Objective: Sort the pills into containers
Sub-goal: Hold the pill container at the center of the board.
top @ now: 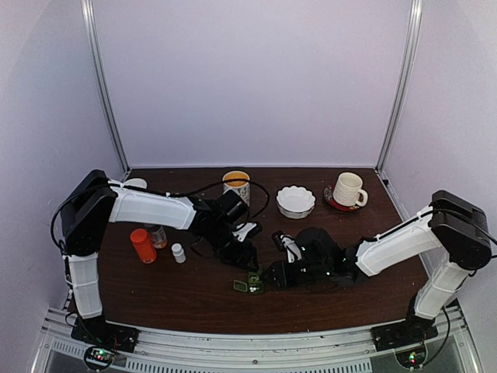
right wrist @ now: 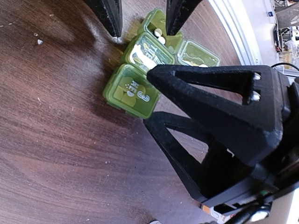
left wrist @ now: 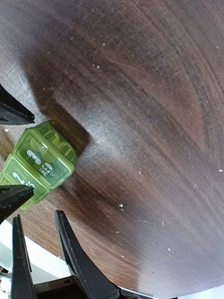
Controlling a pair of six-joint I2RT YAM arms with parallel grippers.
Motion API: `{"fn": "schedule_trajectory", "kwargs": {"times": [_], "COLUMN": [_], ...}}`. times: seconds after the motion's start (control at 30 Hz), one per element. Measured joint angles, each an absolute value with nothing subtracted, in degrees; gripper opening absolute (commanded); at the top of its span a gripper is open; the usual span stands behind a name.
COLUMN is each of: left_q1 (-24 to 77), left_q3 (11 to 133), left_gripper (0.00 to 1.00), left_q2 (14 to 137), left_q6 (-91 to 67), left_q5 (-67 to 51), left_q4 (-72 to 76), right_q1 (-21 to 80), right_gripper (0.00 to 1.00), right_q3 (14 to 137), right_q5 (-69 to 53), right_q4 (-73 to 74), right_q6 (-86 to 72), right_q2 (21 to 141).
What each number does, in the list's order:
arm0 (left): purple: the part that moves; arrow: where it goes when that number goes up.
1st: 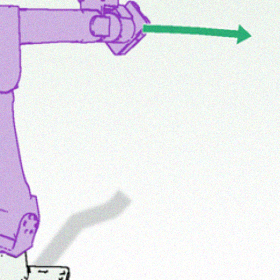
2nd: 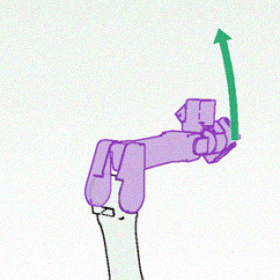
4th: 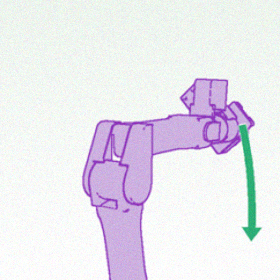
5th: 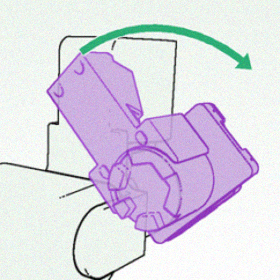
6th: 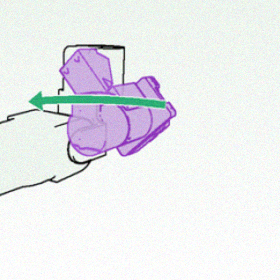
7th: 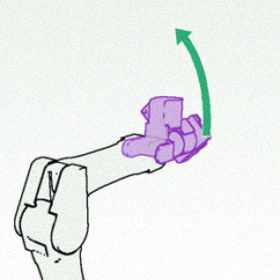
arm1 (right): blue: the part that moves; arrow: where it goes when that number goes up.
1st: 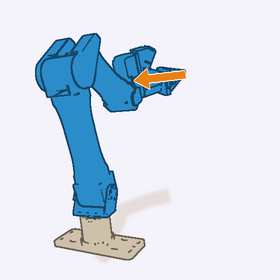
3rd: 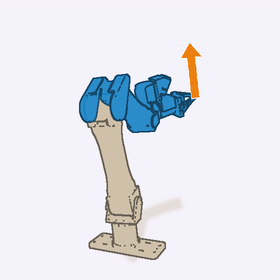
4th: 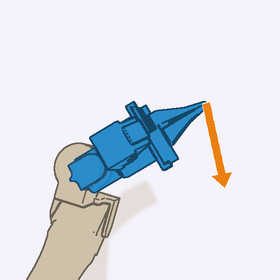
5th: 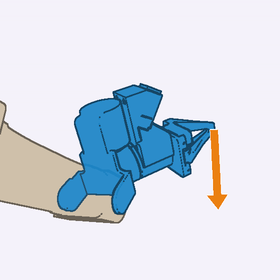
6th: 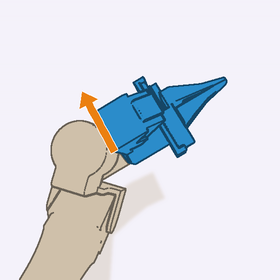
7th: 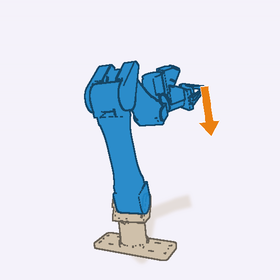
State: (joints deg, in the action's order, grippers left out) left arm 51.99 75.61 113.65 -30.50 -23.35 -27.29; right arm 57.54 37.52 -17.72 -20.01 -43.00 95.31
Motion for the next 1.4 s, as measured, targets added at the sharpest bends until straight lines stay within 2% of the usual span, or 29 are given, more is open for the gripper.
{"fn": "schedule_trajectory", "kwargs": {"times": [0.23,0.33,0.37,0.5,0.53,0.63,1.07,1.27,1.4], "left_q1": [52.0,52.0,52.0,52.1,52.1,52.1,52.5,52.6,52.6], "left_q3": [75.6,75.8,75.9,76.0,76.0,76.0,71.4,70.5,68.3], "left_gripper": [0.41,0.4,0.4,0.4,0.4,0.36,0.36,0.37,0.43], "left_q2": [115.5,115.6,115.7,115.8,115.8,115.8,113.4,112.5,110.5], "left_q6": [-31.1,-31.5,-31.7,-32.6,-32.8,-34.2,-46.4,-49.3,-51.2], "left_q5": [-24.7,-25.4,-25.4,-25.5,-25.3,-25.1,-23.8,-23.1,-22.5], "left_q4": [-27.2,-27.0,-27.0,-27.1,-27.2,-27.1,-21.9,-21.5,-21.5], "right_q1": [57.5,57.5,57.6,59.0,60.1,63.1,71.6,72.1,72.1], "right_gripper": [0.33,0.4,0.48,0.95,0.99,1.0,1.0,0.98,0.97], "right_q3": [37.5,37.5,37.5,37.8,38.3,40.4,45.5,42.8,41.2], "right_q5": [-17.8,-17.8,-17.7,-15.3,-14.1,-10.9,4.3,8.5,9.1], "right_q4": [-21.6,-21.9,-21.8,-18.2,-16.4,-12.5,-6.2,-8.0,-9.6], "right_q6": [-43.7,-43.7,-43.7,-42.5,-42.2,-41.8,-40.5,-39.7,-39.0], "right_q2": [96.0,96.0,96.0,95.0,94.6,93.6,93.5,93.2,92.9]}}
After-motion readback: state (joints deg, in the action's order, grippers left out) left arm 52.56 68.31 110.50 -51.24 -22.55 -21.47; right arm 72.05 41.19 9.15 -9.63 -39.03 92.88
